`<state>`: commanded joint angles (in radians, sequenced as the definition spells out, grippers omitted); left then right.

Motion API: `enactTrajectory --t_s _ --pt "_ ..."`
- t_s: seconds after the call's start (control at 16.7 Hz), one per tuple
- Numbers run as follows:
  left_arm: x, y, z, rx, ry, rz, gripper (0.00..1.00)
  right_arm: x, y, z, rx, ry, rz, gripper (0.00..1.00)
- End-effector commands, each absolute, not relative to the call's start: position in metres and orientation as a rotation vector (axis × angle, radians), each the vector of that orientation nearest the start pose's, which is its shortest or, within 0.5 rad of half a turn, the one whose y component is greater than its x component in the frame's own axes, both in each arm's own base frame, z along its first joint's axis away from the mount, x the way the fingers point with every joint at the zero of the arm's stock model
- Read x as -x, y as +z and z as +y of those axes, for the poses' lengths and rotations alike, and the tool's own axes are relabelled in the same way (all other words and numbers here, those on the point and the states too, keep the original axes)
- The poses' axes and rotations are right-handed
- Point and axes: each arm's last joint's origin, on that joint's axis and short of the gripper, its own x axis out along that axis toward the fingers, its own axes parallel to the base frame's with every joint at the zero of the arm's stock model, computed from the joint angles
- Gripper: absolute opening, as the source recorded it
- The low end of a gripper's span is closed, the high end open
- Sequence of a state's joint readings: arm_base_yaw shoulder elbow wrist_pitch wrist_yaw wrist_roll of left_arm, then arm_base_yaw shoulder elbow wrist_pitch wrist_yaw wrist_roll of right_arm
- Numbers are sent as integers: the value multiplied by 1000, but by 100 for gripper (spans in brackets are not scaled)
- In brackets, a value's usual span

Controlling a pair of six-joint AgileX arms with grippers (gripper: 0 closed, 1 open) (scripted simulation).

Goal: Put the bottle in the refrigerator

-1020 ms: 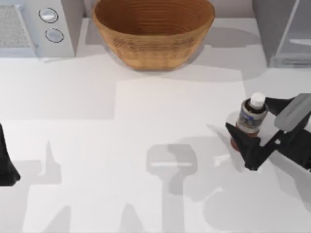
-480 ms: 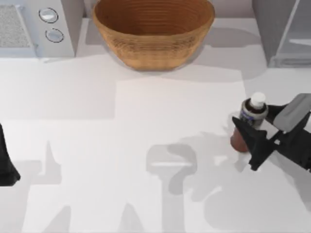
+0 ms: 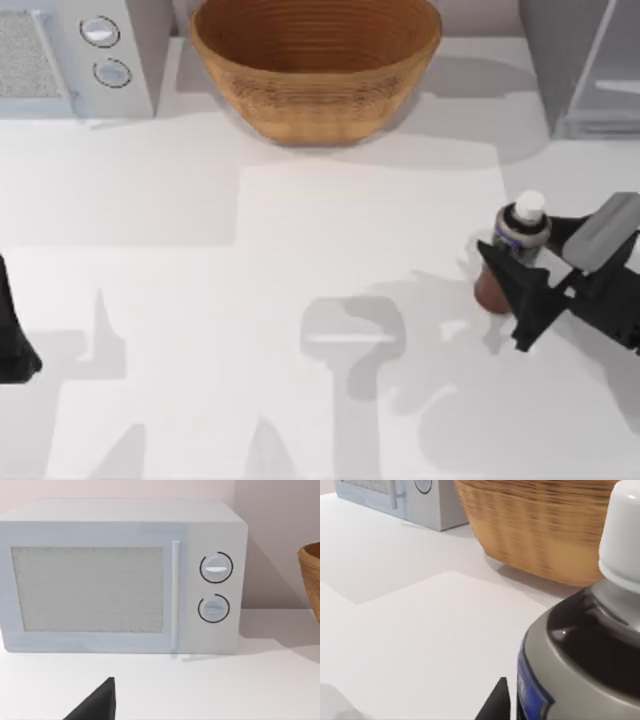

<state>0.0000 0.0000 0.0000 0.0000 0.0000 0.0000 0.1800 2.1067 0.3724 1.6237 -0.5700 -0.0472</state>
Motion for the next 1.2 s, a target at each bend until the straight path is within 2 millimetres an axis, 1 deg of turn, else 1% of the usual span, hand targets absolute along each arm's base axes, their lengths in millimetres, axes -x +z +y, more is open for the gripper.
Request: enactTrajectory --t_s 0.3,0.42,0.6,0.84,1.08,1.2 --pt "-106 160 -1 0 0 0 100 -264 64 66 35 774 97 1" --pt "-106 160 -1 0 0 0 100 -266 68 59 38 774 98 1" --pt "-106 160 -1 0 0 0 100 -270 79 36 38 773 101 1" --pt "-106 160 -1 0 0 0 100 -271 91 12 40 773 99 1" --pt "-106 160 -1 0 0 0 100 -267 106 -20 32 774 101 1" --pt "-106 160 -1 0 0 0 100 -264 112 -31 33 774 99 1"
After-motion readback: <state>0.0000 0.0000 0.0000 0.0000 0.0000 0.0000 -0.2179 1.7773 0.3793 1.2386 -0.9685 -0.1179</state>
